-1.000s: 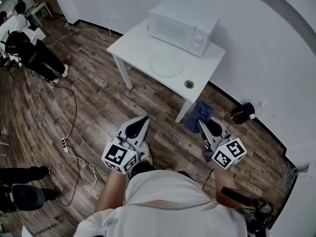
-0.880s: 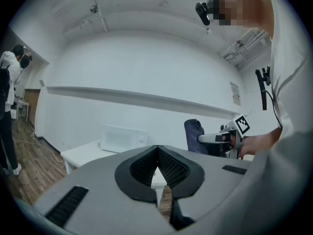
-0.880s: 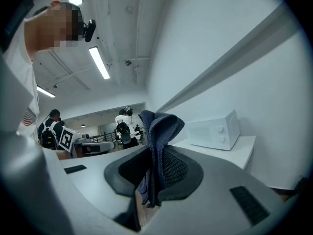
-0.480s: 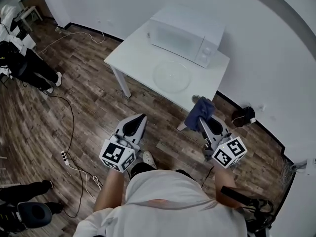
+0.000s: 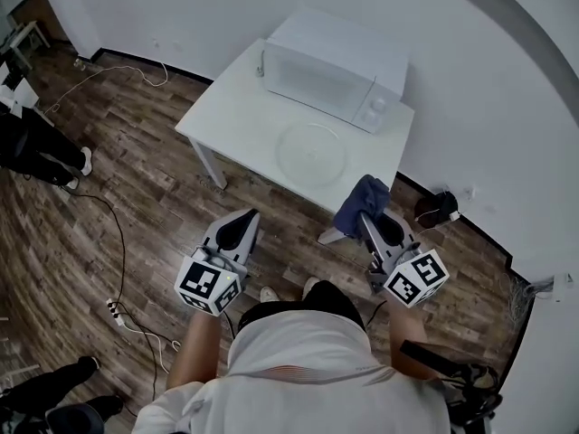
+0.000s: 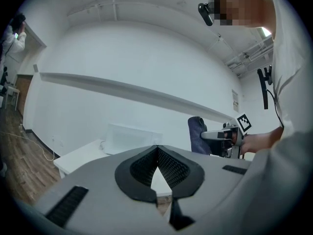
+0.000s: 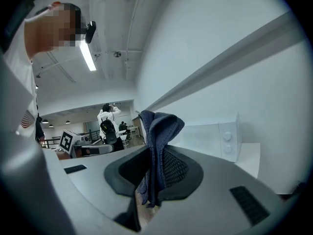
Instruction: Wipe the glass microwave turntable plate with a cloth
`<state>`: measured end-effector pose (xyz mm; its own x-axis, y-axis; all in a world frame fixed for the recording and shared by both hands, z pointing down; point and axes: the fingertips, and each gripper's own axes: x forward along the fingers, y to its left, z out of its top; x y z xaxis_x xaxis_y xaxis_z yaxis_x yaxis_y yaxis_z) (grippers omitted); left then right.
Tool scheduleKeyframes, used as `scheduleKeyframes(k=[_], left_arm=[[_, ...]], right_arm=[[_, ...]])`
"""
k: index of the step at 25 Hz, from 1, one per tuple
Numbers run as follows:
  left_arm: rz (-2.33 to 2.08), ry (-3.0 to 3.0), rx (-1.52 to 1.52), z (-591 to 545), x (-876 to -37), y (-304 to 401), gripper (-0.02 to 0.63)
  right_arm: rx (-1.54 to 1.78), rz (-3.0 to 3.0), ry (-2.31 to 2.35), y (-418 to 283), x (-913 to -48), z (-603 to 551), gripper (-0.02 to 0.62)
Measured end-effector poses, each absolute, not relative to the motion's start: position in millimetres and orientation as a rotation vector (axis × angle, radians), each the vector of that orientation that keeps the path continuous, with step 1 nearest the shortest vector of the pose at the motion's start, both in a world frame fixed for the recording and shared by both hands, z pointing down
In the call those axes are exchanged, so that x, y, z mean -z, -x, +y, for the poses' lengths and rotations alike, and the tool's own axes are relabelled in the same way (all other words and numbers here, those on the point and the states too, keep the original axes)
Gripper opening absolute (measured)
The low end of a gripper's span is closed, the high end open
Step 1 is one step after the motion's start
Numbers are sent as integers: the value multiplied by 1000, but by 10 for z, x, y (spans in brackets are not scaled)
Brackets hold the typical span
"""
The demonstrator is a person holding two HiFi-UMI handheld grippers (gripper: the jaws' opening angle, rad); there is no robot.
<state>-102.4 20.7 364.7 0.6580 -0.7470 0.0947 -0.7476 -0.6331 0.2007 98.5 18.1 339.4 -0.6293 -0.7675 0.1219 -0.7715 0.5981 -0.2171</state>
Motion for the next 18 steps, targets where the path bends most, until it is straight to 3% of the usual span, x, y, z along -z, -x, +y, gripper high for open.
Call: scheduleKeyframes(k=[18], left_arm=[[-1214, -2668, -69, -1353, -3649, 385, 11]], right_arm=[[-498, -2818, -1371, -1597, -3613, -1359, 61]])
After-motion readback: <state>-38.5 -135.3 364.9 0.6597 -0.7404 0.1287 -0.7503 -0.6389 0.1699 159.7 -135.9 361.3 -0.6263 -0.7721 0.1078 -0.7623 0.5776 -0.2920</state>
